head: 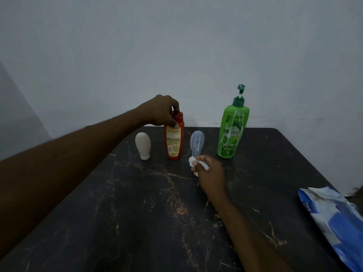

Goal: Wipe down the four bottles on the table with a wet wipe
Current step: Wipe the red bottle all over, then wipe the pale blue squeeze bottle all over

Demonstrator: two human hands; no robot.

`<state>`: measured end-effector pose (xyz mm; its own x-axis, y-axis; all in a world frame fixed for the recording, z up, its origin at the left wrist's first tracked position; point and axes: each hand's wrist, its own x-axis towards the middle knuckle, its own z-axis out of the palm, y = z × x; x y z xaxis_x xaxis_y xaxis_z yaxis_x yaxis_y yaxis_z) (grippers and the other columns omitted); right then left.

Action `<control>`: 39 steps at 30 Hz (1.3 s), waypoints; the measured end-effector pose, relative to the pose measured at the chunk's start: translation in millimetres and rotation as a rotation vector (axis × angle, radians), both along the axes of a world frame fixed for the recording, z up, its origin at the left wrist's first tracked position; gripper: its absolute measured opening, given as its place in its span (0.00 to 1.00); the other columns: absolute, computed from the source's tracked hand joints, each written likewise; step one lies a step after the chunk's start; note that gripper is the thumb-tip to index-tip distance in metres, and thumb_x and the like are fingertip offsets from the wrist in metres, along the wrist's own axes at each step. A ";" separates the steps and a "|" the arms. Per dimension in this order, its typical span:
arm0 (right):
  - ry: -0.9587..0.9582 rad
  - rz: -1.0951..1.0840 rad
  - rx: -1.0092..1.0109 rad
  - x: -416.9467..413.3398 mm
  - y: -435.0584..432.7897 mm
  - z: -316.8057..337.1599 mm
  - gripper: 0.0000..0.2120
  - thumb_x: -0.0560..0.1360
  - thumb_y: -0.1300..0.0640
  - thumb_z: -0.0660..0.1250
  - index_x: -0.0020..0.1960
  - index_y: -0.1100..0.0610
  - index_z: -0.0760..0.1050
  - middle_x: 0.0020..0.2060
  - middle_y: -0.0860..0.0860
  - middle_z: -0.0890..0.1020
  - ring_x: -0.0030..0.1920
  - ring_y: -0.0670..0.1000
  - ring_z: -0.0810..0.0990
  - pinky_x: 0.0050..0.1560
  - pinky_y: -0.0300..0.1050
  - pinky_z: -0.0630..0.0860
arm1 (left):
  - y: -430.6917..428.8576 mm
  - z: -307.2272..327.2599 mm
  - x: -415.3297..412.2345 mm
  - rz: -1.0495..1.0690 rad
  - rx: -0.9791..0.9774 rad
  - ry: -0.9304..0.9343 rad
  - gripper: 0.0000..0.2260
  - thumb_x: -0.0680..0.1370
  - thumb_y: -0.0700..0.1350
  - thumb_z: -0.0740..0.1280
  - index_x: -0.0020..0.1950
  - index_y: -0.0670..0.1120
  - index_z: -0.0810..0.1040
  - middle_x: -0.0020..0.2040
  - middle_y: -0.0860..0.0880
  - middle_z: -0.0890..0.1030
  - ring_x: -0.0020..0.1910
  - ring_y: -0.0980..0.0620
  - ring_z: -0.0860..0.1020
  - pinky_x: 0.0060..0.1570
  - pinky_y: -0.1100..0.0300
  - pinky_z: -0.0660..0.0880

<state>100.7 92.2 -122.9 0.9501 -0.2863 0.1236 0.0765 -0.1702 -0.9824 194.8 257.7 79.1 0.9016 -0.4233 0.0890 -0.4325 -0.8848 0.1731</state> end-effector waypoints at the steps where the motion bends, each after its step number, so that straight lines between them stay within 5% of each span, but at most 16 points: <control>1: 0.000 0.000 0.007 -0.5 -0.1 0.3 0.05 0.77 0.55 0.69 0.53 0.51 0.81 0.46 0.47 0.85 0.46 0.45 0.84 0.49 0.51 0.83 | -1.0 0.8 -0.4 0.005 0.008 0.007 0.23 0.74 0.49 0.78 0.65 0.43 0.78 0.61 0.43 0.81 0.51 0.49 0.77 0.50 0.56 0.75; 6: -0.027 -0.003 0.047 -1.3 -1.2 0.6 0.04 0.77 0.55 0.69 0.52 0.52 0.81 0.43 0.48 0.85 0.44 0.45 0.84 0.48 0.51 0.83 | -7.2 6.9 -4.7 0.015 0.041 0.035 0.30 0.73 0.54 0.78 0.70 0.45 0.74 0.65 0.43 0.78 0.58 0.47 0.77 0.54 0.54 0.75; 10: -0.035 -0.008 0.077 -1.2 -0.5 1.6 0.04 0.77 0.56 0.69 0.51 0.52 0.81 0.42 0.49 0.85 0.43 0.46 0.84 0.47 0.50 0.83 | -16.6 13.2 -16.7 -0.087 0.191 -0.385 0.34 0.73 0.59 0.75 0.74 0.47 0.70 0.71 0.42 0.72 0.74 0.39 0.65 0.67 0.43 0.70; 14: -0.029 -0.017 0.121 -0.6 -1.5 1.6 0.05 0.77 0.57 0.69 0.52 0.52 0.81 0.43 0.48 0.85 0.44 0.46 0.85 0.48 0.50 0.83 | -53.9 6.6 -28.6 -0.365 0.416 -0.645 0.25 0.76 0.55 0.73 0.69 0.45 0.75 0.65 0.44 0.78 0.69 0.42 0.68 0.63 0.48 0.72; 18: -0.059 -0.098 0.248 -2.5 -4.1 4.8 0.04 0.77 0.59 0.69 0.52 0.55 0.80 0.44 0.50 0.85 0.42 0.48 0.85 0.42 0.45 0.82 | -82.6 -25.3 -27.3 -0.357 0.625 -0.501 0.17 0.78 0.48 0.71 0.63 0.43 0.76 0.57 0.44 0.81 0.63 0.43 0.71 0.55 0.50 0.73; 26: -0.096 -0.173 0.335 -0.4 -8.4 5.5 0.05 0.77 0.60 0.70 0.52 0.57 0.80 0.42 0.53 0.85 0.40 0.49 0.84 0.35 0.39 0.77 | -97.9 -57.0 -27.5 -0.259 0.624 -0.321 0.13 0.79 0.40 0.70 0.62 0.41 0.76 0.59 0.41 0.80 0.63 0.43 0.73 0.57 0.50 0.73; 39: -0.083 -0.034 0.386 -29.1 -25.8 11.2 0.06 0.78 0.61 0.68 0.51 0.53 0.81 0.45 0.54 0.85 0.44 0.50 0.83 0.40 0.41 0.79 | -81.5 -52.9 -60.4 -0.234 0.261 -0.145 0.13 0.77 0.39 0.70 0.61 0.43 0.78 0.57 0.42 0.79 0.54 0.45 0.80 0.47 0.55 0.77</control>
